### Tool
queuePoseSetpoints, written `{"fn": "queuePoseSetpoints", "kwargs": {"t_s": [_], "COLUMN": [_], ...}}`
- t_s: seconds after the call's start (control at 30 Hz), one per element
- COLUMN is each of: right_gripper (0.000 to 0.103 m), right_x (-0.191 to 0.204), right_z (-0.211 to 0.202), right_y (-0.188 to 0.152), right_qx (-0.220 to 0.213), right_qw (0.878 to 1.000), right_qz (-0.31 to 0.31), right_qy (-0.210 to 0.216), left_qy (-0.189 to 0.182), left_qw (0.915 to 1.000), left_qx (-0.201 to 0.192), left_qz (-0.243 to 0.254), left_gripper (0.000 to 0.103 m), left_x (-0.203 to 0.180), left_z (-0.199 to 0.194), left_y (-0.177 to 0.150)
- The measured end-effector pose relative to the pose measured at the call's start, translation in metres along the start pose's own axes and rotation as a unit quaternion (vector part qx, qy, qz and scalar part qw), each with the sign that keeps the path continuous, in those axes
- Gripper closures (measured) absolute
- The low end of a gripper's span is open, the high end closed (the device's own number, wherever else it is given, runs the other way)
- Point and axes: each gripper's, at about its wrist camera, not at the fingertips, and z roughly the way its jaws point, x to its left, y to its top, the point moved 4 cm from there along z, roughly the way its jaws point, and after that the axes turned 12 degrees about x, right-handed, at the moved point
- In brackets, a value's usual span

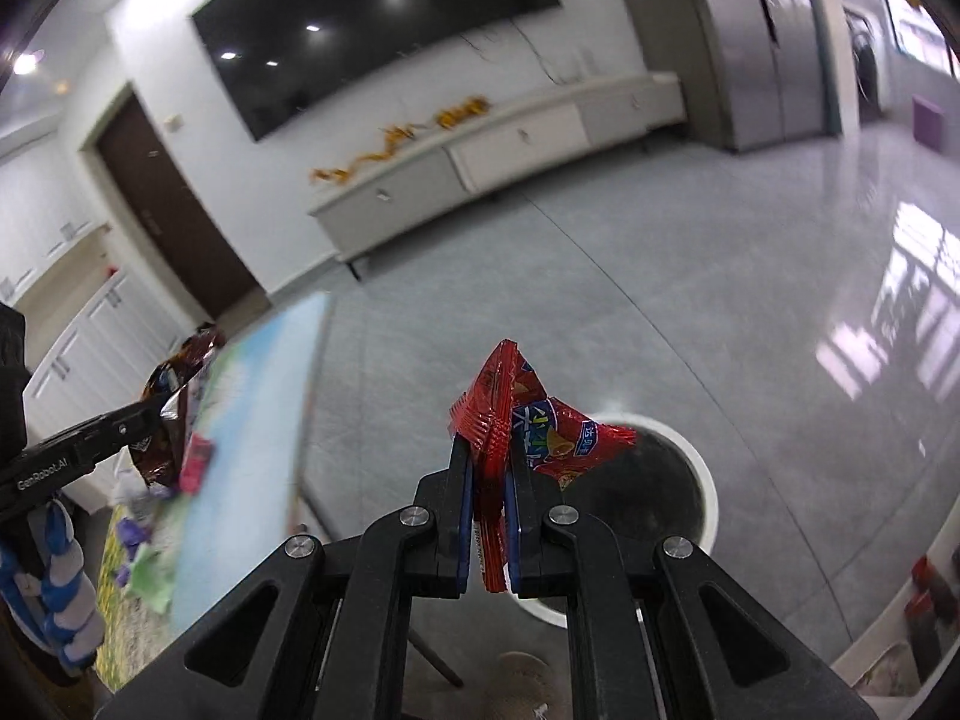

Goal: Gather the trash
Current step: 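Carry both wrappers over the trash bin and open both tools, then return to table and grasp purple plastic bag with left tool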

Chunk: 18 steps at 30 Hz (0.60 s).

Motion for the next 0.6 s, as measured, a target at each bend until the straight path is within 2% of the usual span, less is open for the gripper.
{"fn": "queuePoseSetpoints", "kwargs": {"t_s": [0.1,0.2,0.27,0.3,0.33,0.4,0.43,0.6], "right_gripper": [0.094,0.09,0.09,0.083,0.07,0.061,0.061,0.061], "right_x": [-0.021,-0.044,-0.056,-0.062,-0.067,-0.073,-0.075,-0.059], "right_z": [0.028,0.059,0.075,0.082,0.088,0.095,0.097,0.085], "right_y": [0.0,0.002,0.002,0.0,-0.001,-0.003,-0.006,-0.008], "right_qx": [0.026,0.052,0.064,0.067,0.071,0.076,0.076,0.065], "right_qw": [0.999,0.997,0.996,0.995,0.994,0.993,0.993,0.995], "right_qz": [0.025,0.052,0.067,0.074,0.081,0.088,0.088,0.079], "right_qy": [0.008,0.004,0.007,0.007,0.003,-0.009,-0.011,-0.021], "left_qy": [-0.011,-0.043,-0.05,-0.05,-0.053,-0.061,-0.064,-0.053], "left_qw": [0.9996,0.9973,0.9961,0.9958,0.9953,0.9946,0.9946,0.9969], "left_qx": [0.027,0.06,0.072,0.076,0.08,0.082,0.08,0.054], "left_qz": [0.002,-0.004,-0.007,-0.009,-0.011,-0.018,-0.02,-0.019], "left_gripper": [0.092,0.091,0.09,0.086,0.075,0.061,0.059,0.059], "left_x": [-0.018,-0.028,-0.031,-0.032,-0.032,-0.031,-0.03,-0.023], "left_z": [0.042,0.081,0.1,0.105,0.111,0.114,0.112,0.088], "left_y": [0.013,0.02,0.023,0.024,0.025,0.024,0.022,0.013]}}
